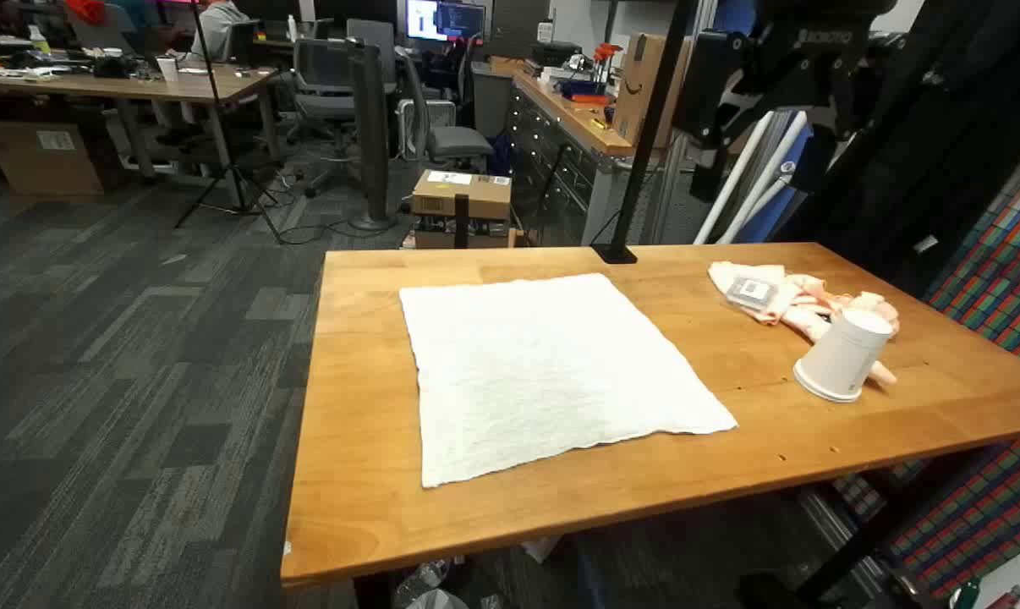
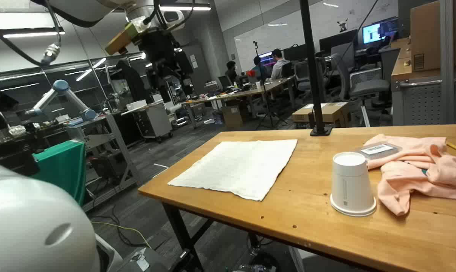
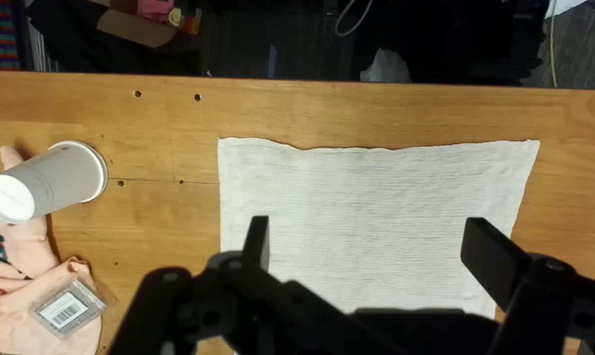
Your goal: Fold the towel
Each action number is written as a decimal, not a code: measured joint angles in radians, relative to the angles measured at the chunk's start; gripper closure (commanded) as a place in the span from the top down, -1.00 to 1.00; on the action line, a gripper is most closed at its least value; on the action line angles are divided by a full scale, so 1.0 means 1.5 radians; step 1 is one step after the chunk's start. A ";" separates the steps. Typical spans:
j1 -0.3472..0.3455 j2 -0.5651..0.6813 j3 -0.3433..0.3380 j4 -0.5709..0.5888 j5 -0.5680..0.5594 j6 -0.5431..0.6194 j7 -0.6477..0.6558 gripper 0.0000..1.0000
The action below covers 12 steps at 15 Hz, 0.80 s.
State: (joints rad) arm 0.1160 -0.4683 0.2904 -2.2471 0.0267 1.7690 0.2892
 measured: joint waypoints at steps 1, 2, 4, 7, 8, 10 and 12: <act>0.000 0.000 0.000 0.003 0.000 0.001 0.000 1.00; 0.000 -0.002 0.000 0.006 0.000 0.001 0.000 1.00; 0.000 -0.005 0.000 0.009 0.000 0.001 0.000 1.00; 0.000 -0.006 0.000 0.009 0.000 0.001 0.000 1.00; 0.000 -0.006 0.000 0.009 0.000 0.001 0.000 1.00; 0.000 -0.006 0.000 0.009 0.000 0.001 0.000 1.00; 0.000 -0.006 0.000 0.009 0.000 0.001 0.000 1.00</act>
State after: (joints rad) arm 0.1161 -0.4774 0.2904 -2.2330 0.0266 1.7704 0.2892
